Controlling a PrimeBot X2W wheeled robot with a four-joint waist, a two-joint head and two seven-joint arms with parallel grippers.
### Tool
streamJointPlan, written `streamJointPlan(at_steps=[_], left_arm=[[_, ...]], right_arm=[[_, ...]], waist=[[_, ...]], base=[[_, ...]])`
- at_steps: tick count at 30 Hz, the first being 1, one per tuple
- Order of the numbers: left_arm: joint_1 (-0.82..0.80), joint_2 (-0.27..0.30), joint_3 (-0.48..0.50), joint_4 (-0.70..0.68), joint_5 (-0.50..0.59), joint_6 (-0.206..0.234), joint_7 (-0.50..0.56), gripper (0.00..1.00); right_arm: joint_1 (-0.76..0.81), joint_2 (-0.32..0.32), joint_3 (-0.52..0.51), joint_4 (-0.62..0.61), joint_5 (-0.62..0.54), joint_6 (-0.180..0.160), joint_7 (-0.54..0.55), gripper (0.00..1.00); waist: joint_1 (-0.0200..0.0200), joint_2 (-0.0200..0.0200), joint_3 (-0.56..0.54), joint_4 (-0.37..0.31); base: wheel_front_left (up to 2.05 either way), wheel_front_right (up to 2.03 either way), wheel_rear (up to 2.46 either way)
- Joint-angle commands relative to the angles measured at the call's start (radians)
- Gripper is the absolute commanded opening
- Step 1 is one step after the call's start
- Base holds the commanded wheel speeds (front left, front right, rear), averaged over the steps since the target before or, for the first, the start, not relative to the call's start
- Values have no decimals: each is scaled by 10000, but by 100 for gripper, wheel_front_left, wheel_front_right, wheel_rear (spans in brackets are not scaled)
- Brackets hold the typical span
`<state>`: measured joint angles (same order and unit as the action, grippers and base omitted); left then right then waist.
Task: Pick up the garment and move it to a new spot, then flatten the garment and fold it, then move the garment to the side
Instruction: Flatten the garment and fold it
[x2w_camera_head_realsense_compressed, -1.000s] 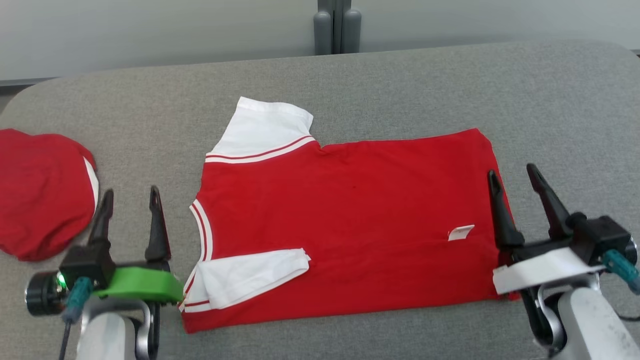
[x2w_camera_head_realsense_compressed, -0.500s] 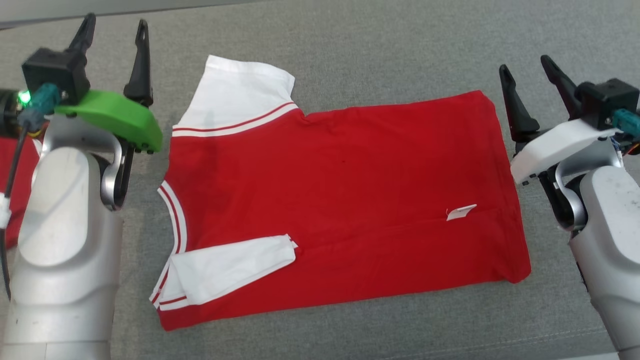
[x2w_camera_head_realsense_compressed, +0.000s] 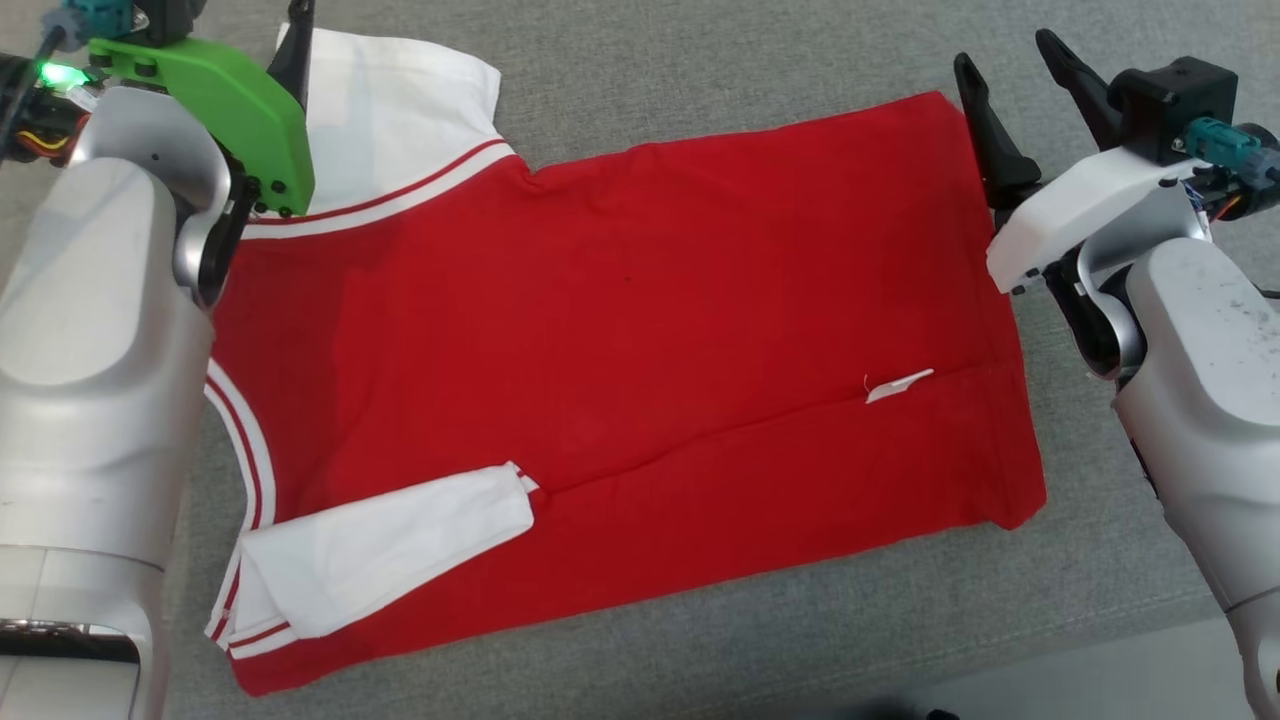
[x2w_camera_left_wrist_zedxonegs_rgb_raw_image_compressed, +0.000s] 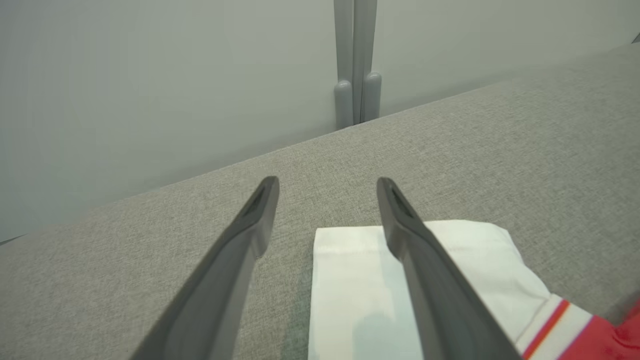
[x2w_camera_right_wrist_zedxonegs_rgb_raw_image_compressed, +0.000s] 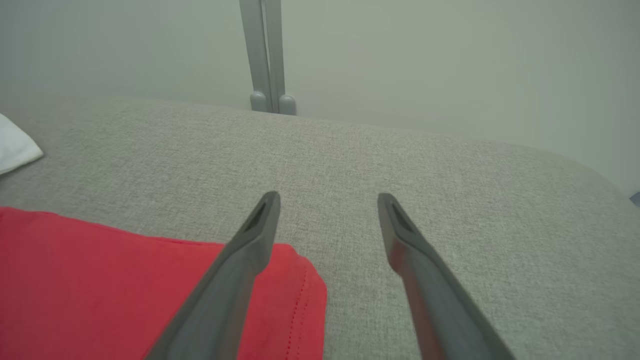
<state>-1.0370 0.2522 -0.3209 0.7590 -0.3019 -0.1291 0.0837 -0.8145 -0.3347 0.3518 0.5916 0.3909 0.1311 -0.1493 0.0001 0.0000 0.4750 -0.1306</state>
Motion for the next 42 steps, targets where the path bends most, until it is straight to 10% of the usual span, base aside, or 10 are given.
streamJointPlan(at_steps=[1,18,19,21,34,35,36,42], left_arm=[[-268,154,-79,230,-120,-13,80,100],[-447,176,-514,2171,-2132,-15,1316,100],[-441,112,-471,2182,-2395,-15,1373,88],[-483,46,-560,2157,-2540,-16,1422,0],[-932,-91,-1468,1650,-2830,-16,324,0],[-950,-97,-1508,1631,-2861,-16,224,0],[-972,-87,-1518,1623,-2871,-16,125,0],[-1186,-29,-1475,1645,-2924,-16,-716,0]], right_arm=[[-185,-1,144,137,156,-8,-141,100],[-995,-59,2273,1194,1654,-8,-501,100],[-1012,-57,2425,1162,1924,-8,-468,100],[-1097,-222,2787,1193,2207,-8,-335,100],[-1881,-577,4537,2119,3533,-8,873,100],[-1933,-563,4662,2117,3678,-3,946,74],[-1990,-563,4731,2084,3802,-1,934,0],[-2512,-850,4761,2527,3968,-14,403,0]], waist=[[-1,0,385,-395],[-1,0,625,-633],[-1,0,614,-635],[-1,0,583,-594],[-1,0,487,17],[-1,0,474,62],[-1,0,462,88],[-1,0,329,217]], base=[[0,0,0],[0,0,0],[0,0,0],[0,0,0],[0,0,0],[0,0,0],[0,0,0],[0,0,0]])
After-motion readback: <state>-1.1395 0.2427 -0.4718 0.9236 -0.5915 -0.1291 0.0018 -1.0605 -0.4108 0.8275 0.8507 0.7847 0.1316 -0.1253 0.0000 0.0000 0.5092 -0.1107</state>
